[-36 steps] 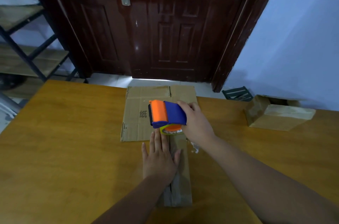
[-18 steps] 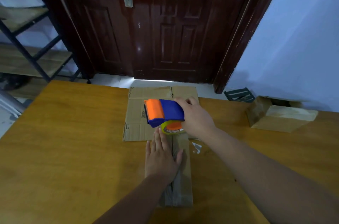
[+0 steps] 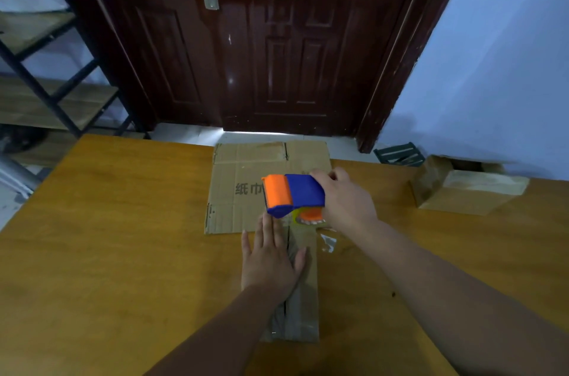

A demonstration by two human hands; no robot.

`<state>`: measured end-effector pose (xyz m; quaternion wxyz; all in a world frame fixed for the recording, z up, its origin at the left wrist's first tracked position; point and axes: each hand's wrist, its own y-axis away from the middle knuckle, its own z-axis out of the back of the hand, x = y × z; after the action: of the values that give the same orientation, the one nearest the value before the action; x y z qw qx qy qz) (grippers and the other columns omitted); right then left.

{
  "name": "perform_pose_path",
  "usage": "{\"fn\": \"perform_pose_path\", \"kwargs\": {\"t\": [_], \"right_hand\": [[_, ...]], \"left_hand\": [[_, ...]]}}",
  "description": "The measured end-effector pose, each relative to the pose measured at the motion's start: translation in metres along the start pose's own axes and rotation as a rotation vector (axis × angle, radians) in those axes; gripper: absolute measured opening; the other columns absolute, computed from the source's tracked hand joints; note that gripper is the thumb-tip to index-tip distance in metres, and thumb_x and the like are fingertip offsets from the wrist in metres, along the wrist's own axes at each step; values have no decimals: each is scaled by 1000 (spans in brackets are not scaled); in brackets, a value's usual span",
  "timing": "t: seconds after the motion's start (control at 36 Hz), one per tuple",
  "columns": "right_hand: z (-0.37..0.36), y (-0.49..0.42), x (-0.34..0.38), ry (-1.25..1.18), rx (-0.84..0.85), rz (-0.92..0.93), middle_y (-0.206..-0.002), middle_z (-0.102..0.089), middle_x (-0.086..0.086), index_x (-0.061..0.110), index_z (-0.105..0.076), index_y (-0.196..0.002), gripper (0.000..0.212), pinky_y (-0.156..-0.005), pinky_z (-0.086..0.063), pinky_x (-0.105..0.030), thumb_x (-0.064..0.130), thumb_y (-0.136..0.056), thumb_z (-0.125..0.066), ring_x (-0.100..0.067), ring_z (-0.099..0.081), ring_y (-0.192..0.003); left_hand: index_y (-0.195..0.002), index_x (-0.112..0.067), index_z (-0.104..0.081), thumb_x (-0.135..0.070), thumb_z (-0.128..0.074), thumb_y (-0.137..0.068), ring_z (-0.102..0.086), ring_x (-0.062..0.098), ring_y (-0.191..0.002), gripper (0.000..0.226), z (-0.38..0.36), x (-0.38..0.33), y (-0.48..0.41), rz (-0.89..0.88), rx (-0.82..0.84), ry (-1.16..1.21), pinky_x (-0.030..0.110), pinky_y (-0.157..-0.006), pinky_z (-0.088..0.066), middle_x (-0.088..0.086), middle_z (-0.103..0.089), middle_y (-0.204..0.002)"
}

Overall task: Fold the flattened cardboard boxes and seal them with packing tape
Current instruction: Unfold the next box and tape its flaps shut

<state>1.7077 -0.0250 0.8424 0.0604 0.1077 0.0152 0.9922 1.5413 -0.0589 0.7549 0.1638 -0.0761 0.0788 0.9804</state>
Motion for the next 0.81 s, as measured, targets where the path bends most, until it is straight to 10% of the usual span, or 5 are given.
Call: {"fn": "perform_pose_path", "kwargs": {"t": [0.44, 0.81], "right_hand": [[1, 16, -31, 87, 60, -149, -115, -39, -8, 37, -25, -132, 57, -66, -45, -33, 25, -89, -60, -23, -46, -86], [-17, 25, -42, -73, 32, -256, -105, -33, -3, 32, -29, -128, 56, -63, -46, -33, 14, -85, -60, -21, -45, -82]], "left_hand": [[-138, -26, 35, -69, 9, -81, 14, 17, -146, 77, -6, 5, -1, -78, -54, 82, 41, -117, 0, -5, 32, -150], [-142, -34, 27, -68, 2, -84, 12, 18, -146, 71, -6, 6, -3, -117, -52, 66, 42, -117, -4, -8, 15, -159]]}}
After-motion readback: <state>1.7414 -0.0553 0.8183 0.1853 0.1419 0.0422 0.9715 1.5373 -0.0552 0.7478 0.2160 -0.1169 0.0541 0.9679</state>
